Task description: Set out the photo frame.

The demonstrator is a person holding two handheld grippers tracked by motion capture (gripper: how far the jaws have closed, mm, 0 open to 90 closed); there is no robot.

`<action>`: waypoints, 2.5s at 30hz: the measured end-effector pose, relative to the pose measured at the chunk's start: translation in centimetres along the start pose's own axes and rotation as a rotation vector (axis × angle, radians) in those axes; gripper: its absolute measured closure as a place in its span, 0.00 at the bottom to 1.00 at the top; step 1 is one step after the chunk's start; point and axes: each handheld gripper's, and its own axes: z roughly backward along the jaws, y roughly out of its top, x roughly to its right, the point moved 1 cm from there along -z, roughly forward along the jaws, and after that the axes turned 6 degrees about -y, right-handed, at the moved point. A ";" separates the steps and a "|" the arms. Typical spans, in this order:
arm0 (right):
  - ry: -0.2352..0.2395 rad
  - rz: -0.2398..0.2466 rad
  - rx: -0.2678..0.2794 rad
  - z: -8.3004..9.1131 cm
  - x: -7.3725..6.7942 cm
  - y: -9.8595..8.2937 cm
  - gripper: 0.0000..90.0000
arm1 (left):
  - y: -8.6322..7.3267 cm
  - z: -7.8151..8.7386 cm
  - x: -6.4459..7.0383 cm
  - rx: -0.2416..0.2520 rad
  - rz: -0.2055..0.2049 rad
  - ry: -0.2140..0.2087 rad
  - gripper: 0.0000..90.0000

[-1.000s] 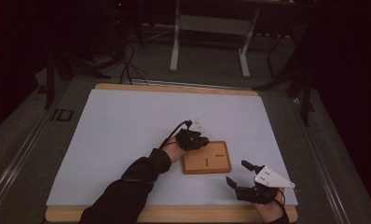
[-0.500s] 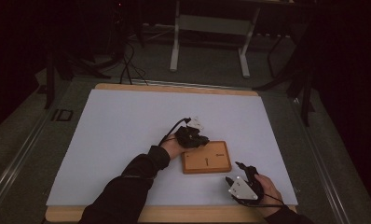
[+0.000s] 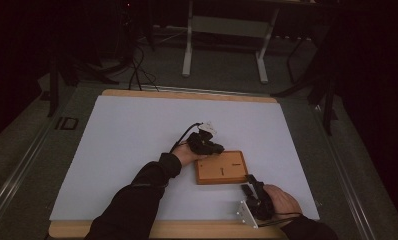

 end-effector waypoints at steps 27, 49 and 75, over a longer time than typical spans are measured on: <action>0.017 0.119 0.008 -1.5 0.0 -0.1 0.75 | 0.4 1.1 1.0 0.000 -0.050 0.081 0.73; 0.309 0.041 0.025 -2.9 6.8 0.1 0.75 | -3.0 8.4 2.3 0.133 -0.060 0.118 0.12; 0.623 -0.087 0.037 -7.6 14.6 -0.5 0.77 | -8.1 11.5 5.1 0.129 -0.040 0.092 0.12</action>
